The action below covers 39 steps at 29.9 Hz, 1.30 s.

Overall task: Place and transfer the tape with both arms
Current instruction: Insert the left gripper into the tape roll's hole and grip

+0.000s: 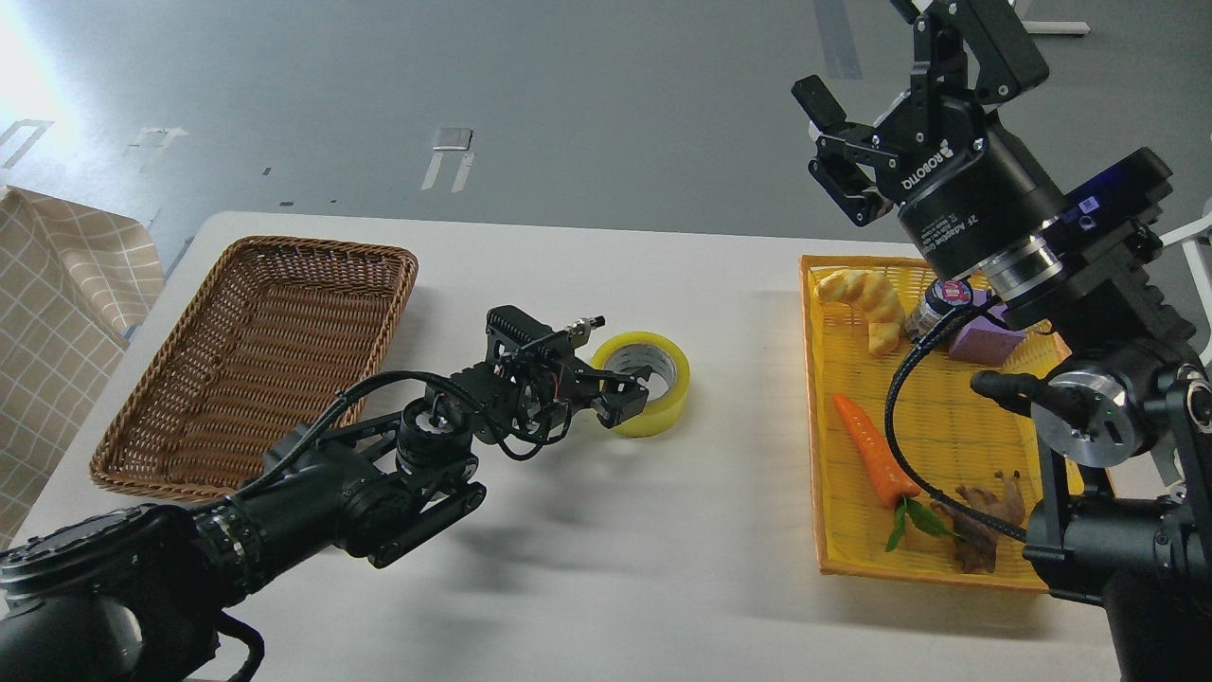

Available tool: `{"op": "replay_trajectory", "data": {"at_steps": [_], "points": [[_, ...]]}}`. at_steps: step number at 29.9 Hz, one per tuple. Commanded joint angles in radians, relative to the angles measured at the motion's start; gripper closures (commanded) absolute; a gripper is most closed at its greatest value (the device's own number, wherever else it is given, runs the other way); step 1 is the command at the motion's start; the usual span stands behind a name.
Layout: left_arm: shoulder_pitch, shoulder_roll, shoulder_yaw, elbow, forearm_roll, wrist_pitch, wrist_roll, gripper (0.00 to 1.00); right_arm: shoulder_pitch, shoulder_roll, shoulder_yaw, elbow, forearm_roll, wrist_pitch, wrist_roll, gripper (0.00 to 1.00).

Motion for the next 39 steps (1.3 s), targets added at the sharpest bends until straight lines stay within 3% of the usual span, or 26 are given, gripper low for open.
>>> {"op": "replay_trajectory", "data": {"at_steps": [1,19,23,25,27,39], "points": [[-0.007,0.001,0.004,0.023,0.0,-0.013,0.008,0.21,-0.003,0.0,0.005,-0.003,0.0,0.0,0.0,0.0],[-0.076,-0.012,0.068,0.031,0.0,-0.044,0.001,0.24,-0.014,0.0,0.005,-0.005,-0.003,-0.002,-0.003,0.0],[-0.115,-0.008,0.113,0.032,0.0,-0.047,-0.004,0.27,-0.014,0.0,0.003,-0.006,-0.003,-0.003,-0.005,0.0],[-0.13,0.001,0.142,0.032,0.0,-0.059,-0.012,0.33,-0.014,0.0,0.005,-0.006,-0.003,-0.003,-0.006,0.0],[-0.147,0.005,0.18,0.035,0.0,-0.086,-0.012,0.47,-0.014,0.0,0.005,-0.006,-0.003,-0.003,-0.006,0.0],[-0.153,0.007,0.208,0.037,0.0,-0.123,-0.025,0.49,-0.017,0.0,0.029,-0.002,-0.002,-0.003,-0.006,0.0]]}}
